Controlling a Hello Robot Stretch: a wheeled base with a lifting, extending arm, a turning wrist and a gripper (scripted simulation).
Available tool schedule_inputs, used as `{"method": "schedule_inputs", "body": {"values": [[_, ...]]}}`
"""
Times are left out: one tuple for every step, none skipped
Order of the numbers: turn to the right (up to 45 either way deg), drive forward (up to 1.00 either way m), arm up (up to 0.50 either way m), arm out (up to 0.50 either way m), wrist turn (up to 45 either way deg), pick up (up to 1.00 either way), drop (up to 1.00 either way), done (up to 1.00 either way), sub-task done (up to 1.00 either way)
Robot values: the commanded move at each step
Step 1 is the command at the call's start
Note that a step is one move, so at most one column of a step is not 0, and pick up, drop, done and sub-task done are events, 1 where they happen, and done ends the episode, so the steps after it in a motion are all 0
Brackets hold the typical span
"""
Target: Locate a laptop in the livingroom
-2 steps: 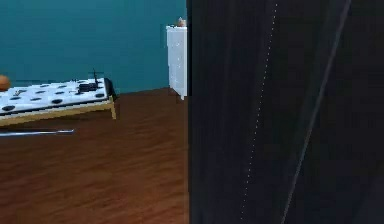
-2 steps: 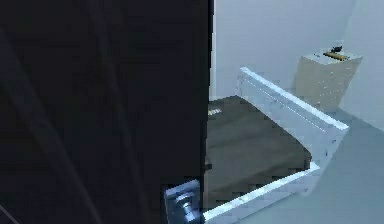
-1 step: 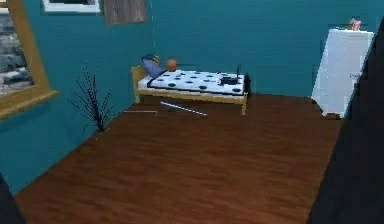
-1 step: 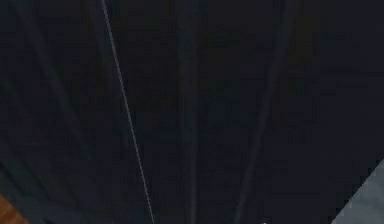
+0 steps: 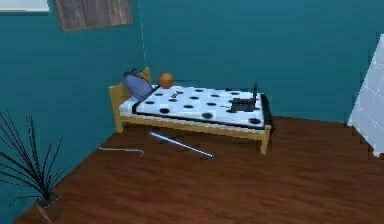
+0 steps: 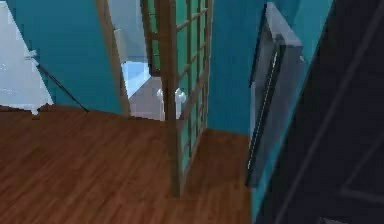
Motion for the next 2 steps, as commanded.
{"method": "schedule_inputs", "body": {"values": [[-15.0,0.0,0.0,0.0,0.0,0.0,0.0,0.0,0.0],[0.0,0.15,0.0,0.0,0.0,0.0,0.0,0.0,0.0]]}}
